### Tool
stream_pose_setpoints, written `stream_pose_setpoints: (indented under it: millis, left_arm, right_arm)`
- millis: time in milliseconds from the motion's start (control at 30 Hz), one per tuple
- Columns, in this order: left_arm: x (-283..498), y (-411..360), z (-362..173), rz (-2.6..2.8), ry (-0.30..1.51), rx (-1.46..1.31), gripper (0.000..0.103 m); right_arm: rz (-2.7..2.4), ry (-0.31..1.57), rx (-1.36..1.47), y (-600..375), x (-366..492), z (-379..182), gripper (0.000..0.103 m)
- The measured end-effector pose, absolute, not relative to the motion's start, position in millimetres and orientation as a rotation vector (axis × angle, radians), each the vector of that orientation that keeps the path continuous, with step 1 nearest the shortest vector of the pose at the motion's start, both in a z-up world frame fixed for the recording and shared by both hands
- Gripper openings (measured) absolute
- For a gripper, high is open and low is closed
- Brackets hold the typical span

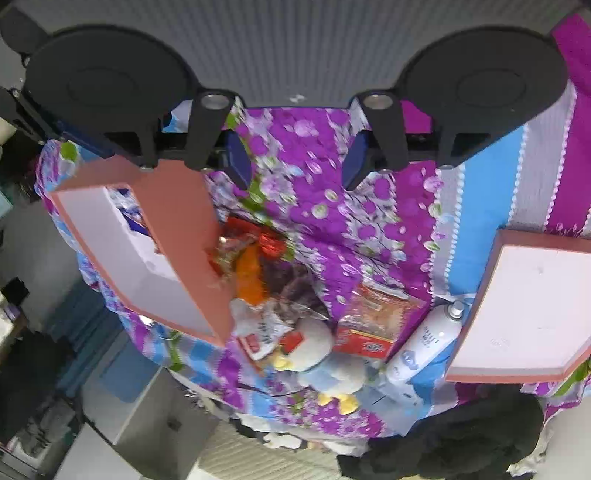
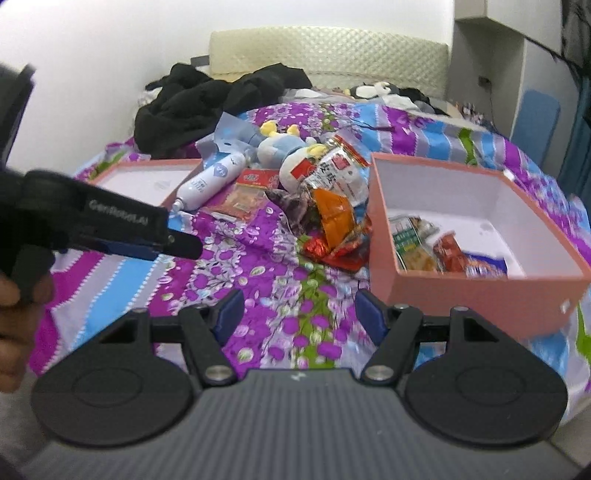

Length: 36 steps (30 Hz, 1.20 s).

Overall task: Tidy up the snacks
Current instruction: 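Move both tools down to the snack pile beside the pink box, then grasp clear dark-snack bag with left gripper while right grasps orange packet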

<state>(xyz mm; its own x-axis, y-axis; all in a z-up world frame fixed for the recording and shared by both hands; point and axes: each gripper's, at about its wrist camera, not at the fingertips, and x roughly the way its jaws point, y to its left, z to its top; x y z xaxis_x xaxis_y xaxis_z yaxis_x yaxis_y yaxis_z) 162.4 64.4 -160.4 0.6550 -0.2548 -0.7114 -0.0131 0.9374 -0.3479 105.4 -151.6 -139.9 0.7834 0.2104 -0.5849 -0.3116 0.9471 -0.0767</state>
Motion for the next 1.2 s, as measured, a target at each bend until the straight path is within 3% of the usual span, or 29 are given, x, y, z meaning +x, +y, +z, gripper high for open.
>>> stream_pose_setpoints:
  millis: [100,200,867,1100,1200]
  left_arm:
    - [192.8,77.9,-170.1,-0.171,0.844,-0.395,0.071]
    - [228.5,88.2,-178.8,-0.166,0.837,-0.404,0.075]
    - [431.8,79.8,-260.4,-0.361,0.883,-0.374,0.075]
    - [449.7,70.9,-277.6,-0.417,0.885,-0.404,0.073]
    - [450.8,65.7,-280.0,-0.413,0.878,-0.398,0.061]
  right_arm:
    - [0.280,0.597,-0.230,-135.2,131.1,-148.8,0.068]
    - [0.272,0.583,-0.265,-120.6,161.0,-159.2,0.068]
    - [0.178,0.551,-0.584,-74.6,318.8,-241.4,0.067]
    - [0.106,0.534,-0.675,-72.0,341.2,-258.6,0.067]
    - [0.106,0.564,-0.687,-70.3,347.6,-264.7,0.063]
